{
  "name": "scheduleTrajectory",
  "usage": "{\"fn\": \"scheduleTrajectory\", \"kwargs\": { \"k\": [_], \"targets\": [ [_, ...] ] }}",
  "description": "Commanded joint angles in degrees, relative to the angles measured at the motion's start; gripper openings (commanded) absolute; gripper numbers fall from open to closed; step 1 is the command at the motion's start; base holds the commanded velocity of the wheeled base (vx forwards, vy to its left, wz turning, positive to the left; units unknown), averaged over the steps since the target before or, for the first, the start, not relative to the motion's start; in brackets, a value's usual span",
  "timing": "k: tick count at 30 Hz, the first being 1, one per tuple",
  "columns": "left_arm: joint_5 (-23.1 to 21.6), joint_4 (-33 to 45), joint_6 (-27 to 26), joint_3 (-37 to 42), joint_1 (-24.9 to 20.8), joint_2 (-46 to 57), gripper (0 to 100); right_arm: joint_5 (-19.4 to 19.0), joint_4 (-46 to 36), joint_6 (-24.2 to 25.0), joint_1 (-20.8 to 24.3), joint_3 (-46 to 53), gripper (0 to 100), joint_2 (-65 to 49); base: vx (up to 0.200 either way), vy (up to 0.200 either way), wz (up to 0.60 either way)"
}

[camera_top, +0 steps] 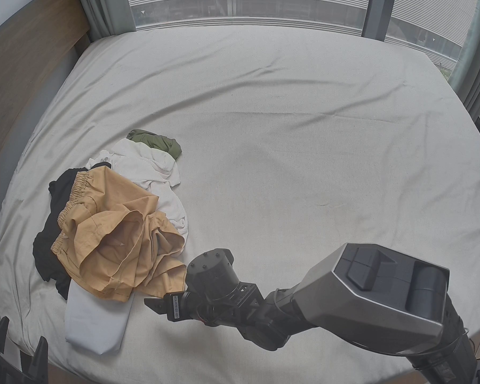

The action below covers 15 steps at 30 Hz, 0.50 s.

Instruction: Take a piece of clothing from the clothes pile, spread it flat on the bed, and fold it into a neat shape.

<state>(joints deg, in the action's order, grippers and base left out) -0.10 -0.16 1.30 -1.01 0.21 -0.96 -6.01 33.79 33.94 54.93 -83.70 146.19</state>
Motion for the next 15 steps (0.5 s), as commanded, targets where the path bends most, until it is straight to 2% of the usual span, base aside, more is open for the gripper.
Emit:
{"fn": "scheduleTrajectory", "kwargs": {
  "k": [1,3,4,15],
  "targets": [
    [0.01,-0.02,0.01,1.01,0.06,0.96,100,1.26,0.05,0.51,-0.26,-2.7,100,1.91,0.0,0.0,0.0],
    [0.01,-0.02,0.01,1.01,0.06,0.96,100,1.62,0.13,0.87,-0.35,-3.22,100,1.99,0.0,0.0,0.0],
    [0.01,-0.02,0.01,1.01,0.06,0.96,100,1.7,0.13,0.87,-0.35,-3.22,0,2.08,0.0,0.0,0.0],
    [0.01,-0.02,0.01,1.01,0.06,0.96,100,3.72,0.13,1.22,-0.79,-2.96,0,2.79,0.0,0.0,0.0]
  ]
}}
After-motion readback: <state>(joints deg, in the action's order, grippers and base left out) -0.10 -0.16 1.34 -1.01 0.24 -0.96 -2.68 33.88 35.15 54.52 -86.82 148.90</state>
